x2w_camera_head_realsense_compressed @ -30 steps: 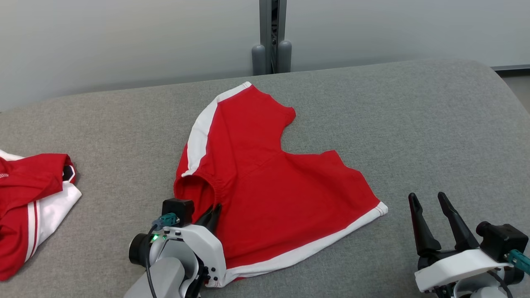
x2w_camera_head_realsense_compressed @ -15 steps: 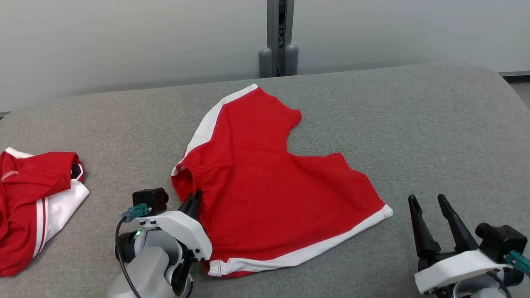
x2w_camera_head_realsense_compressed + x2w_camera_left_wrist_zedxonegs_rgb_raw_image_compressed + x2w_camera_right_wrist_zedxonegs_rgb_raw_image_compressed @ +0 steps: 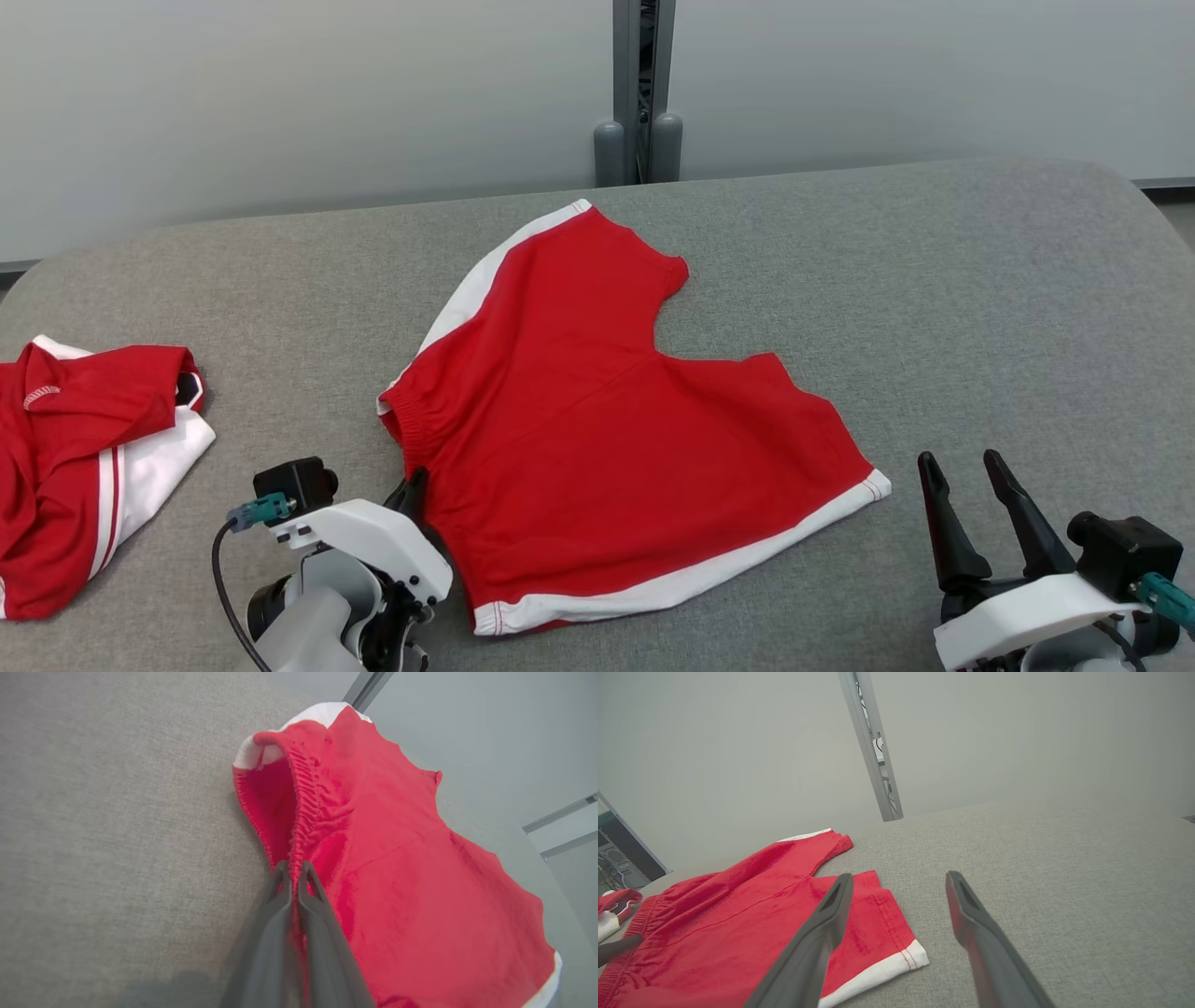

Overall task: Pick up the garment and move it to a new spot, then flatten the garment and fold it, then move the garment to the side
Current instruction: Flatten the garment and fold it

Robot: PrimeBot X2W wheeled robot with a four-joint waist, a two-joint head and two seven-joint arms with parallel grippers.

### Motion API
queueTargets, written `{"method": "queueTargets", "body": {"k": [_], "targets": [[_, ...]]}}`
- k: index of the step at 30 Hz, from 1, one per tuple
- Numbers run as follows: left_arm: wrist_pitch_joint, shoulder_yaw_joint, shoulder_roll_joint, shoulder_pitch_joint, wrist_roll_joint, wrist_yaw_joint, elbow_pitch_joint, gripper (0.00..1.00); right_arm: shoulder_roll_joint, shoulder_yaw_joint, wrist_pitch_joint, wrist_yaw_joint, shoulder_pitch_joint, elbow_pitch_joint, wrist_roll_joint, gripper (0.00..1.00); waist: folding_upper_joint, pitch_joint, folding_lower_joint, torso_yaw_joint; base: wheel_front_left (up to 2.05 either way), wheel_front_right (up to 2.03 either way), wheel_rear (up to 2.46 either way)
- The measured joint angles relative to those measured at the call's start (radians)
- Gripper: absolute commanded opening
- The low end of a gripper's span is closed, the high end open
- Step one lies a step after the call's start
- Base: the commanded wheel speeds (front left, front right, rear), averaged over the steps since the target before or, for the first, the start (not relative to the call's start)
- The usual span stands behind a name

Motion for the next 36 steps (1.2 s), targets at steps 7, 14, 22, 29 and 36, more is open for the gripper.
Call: {"method": "queueTargets", "body": {"k": [7, 14, 22, 29, 36], "targets": [[0.007, 0.006, 0.000, 0.016, -0.062, -0.003, 0.014, 0.42, 0.000, 0.005, 0.000, 0.000, 0.003, 0.006, 0.000, 1.00, 0.0000, -0.013, 0.0000, 0.010, 0.00, 0.00, 0.00], [-0.028, -0.013, 0.000, 0.015, -0.081, 0.005, 0.018, 1.00, -0.002, 0.012, 0.000, 0.000, 0.003, 0.009, 0.007, 1.00, 0.0000, -0.022, 0.0000, 0.017, 0.00, 0.00, 0.00], [-0.078, -0.007, 0.030, 0.007, 0.056, 0.064, -0.089, 1.00, -0.017, -0.001, 0.000, 0.000, 0.004, -0.001, 0.007, 1.00, 0.0000, -0.036, 0.0000, 0.038, 0.00, 0.00, 0.00], [-0.082, 0.107, 0.053, 0.195, 0.323, 0.150, -0.428, 1.00, -0.026, -0.007, 0.000, 0.000, 0.004, -0.020, -0.004, 1.00, 0.0000, -0.047, 0.0000, 0.064, 0.00, 0.00, 0.00], [-0.082, 0.162, 0.017, 0.404, 0.485, 0.151, -0.609, 1.00, -0.043, -0.016, 0.000, 0.000, 0.007, -0.019, -0.012, 1.00, 0.0000, -0.053, 0.0000, 0.093, 0.00, 0.00, 0.00]]}}
